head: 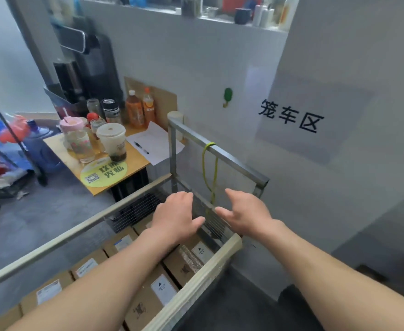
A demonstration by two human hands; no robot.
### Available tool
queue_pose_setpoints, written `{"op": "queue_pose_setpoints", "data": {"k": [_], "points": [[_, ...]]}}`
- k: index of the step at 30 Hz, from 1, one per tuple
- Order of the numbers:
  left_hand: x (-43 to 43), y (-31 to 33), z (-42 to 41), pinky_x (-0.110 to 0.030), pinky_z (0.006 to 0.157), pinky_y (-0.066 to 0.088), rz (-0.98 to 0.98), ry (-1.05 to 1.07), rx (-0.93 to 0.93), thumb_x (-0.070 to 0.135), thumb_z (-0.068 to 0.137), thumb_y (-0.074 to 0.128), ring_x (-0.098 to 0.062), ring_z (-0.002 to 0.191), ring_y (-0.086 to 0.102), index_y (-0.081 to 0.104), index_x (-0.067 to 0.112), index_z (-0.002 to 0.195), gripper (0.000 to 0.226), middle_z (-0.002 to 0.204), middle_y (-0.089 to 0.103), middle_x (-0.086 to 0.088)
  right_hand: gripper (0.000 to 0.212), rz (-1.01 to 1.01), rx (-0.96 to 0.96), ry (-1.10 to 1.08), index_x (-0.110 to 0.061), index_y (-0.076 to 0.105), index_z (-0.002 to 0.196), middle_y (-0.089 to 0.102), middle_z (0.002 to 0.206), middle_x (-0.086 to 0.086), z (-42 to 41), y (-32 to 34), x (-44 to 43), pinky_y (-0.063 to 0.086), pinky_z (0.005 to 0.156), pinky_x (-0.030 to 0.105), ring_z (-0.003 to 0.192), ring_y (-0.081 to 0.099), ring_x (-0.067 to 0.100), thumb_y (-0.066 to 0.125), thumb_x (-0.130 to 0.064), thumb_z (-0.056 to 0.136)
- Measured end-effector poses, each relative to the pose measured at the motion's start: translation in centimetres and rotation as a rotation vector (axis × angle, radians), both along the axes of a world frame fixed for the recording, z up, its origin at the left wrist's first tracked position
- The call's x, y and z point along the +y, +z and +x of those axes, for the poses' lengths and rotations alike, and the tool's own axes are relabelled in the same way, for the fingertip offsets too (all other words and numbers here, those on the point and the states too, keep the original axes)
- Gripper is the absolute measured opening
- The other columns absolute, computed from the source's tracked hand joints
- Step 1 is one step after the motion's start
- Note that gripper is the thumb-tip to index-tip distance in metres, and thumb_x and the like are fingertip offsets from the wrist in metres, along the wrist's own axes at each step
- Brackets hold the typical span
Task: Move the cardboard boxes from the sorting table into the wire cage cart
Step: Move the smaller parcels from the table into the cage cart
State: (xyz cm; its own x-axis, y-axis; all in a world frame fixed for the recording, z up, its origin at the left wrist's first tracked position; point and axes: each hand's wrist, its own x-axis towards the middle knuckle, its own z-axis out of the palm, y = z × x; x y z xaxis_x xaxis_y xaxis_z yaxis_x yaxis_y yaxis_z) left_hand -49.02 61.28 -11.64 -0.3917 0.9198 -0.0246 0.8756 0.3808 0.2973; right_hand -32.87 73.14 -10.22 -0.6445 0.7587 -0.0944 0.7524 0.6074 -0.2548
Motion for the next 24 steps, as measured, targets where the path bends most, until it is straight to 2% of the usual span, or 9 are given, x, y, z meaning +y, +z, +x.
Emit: {"op": "queue_pose_setpoints", "data": {"k": [5, 11, 15, 19, 24], "points": [[0.5, 2.2, 5.0, -0.043, 0.104, 0.041, 0.068, -0.134, 0.025, 0.062, 0.089, 0.056, -0.019, 0.135, 0.042, 0.044, 0.020, 0.139, 0.067, 0.144, 0.048, 0.003, 0.053, 0.014, 0.006, -0.114, -0.020, 0.057, 0.123, 0.065, 0.126, 0.003, 6.6, 2.4, -2.0, 0.050, 0.087, 0.039, 0.120, 0.058, 0.028, 0.051, -0.063, 0.092], [1.8, 4.6, 10.7, -0.042, 0.103, 0.044, 0.122, -0.322, 0.020, 0.061, 0.087, 0.057, -0.020, 0.133, 0.044, 0.048, 0.019, 0.135, 0.064, 0.141, 0.050, 0.002, 0.067, 0.072, -0.017, -0.328, -0.016, 0.049, 0.142, 0.056, 0.144, 0.005, 14.3, 5.0, -4.6, 0.047, 0.102, 0.042, 0.131, 0.052, 0.027, 0.050, -0.063, 0.094], [1.5, 5.4, 14.5, -0.040, 0.101, 0.044, 0.129, -0.449, -0.012, 0.061, 0.086, 0.057, -0.020, 0.134, 0.042, 0.047, 0.020, 0.136, 0.066, 0.142, 0.048, 0.003, 0.069, 0.079, -0.052, -0.481, -0.018, 0.047, 0.144, 0.056, 0.145, 0.004, 19.0, 5.7, -7.4, 0.046, 0.103, 0.042, 0.132, 0.052, 0.027, 0.049, -0.064, 0.093], [0.6, 5.2, 17.6, -0.041, 0.107, 0.041, 0.124, -0.568, -0.024, 0.064, 0.086, 0.055, -0.020, 0.140, 0.038, 0.040, 0.019, 0.146, 0.077, 0.150, 0.043, 0.002, 0.068, 0.090, -0.058, -0.596, -0.021, 0.047, 0.145, 0.056, 0.144, 0.003, 22.5, 5.6, -11.3, 0.046, 0.102, 0.040, 0.131, 0.052, 0.026, 0.050, -0.064, 0.092], [-1.2, 4.8, 21.7, -0.043, 0.107, 0.042, 0.118, -0.721, -0.040, 0.066, 0.086, 0.053, -0.021, 0.139, 0.039, 0.040, 0.019, 0.147, 0.079, 0.151, 0.043, 0.001, 0.080, 0.078, -0.048, -0.770, -0.022, 0.031, 0.157, 0.044, 0.156, 0.000, 26.9, 5.2, -16.4, 0.041, 0.110, 0.040, 0.140, 0.045, 0.022, 0.047, -0.068, 0.093]]}}
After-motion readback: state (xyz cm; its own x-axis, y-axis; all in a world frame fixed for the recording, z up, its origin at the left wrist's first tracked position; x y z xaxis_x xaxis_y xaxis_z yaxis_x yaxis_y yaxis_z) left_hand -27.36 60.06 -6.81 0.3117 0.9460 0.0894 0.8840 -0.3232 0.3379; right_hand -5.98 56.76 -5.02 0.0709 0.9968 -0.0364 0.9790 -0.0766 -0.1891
